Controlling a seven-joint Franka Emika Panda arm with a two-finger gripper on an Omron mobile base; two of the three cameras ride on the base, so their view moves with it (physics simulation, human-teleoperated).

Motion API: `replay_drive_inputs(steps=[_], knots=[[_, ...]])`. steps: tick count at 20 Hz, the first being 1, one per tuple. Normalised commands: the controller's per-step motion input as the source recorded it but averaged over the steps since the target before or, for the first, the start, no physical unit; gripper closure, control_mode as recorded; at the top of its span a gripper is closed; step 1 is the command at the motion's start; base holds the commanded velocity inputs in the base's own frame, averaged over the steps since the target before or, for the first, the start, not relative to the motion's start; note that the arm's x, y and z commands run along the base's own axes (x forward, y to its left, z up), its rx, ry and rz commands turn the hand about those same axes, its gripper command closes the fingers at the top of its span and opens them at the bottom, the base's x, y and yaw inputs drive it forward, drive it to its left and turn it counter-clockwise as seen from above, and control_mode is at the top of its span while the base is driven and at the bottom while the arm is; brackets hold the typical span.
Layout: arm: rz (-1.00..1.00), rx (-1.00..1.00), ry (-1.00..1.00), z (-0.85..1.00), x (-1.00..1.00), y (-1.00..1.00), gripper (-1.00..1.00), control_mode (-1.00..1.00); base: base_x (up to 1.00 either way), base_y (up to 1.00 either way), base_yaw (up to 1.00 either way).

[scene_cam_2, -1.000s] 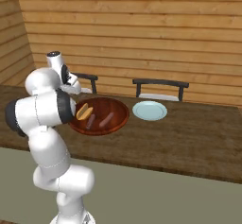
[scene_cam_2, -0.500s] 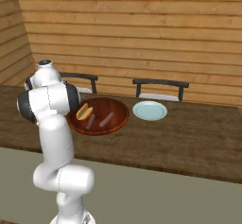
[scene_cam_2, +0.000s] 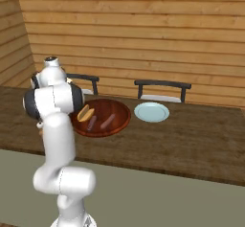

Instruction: Place one bun and one sausage from the bowl on each plate.

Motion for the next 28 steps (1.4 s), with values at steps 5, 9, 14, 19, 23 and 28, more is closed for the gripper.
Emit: replay_drive_inputs(steps=[5, 9, 14, 19, 23, 28], knots=[[0.00, 0.06, 0.00, 0.08, -0.59, -0.81, -1.00, -1.00, 0.00, 0.00, 0.00], [0.00, 0.00, 0.15, -0.12, -0.57, -1.00, -1.00, -1.00, 0.00, 0.00, 0.00], [-0.01, 0.00, 0.21, -0.18, 0.01, -0.84, -1.00, -1.00, 0.00, 0.00, 0.00], [0.05, 0.00, 0.12, -0.44, 0.47, -0.15, -1.00, -1.00, 0.00, 0.00, 0.00], [0.04, 0.04, 0.01, -0.49, 0.31, 0.00, -1.00, -1.00, 0.00, 0.00, 0.00], [0.02, 0.02, 0.00, -0.31, 0.01, 0.00, -1.00, -1.00, 0.00, 0.00, 0.00]])
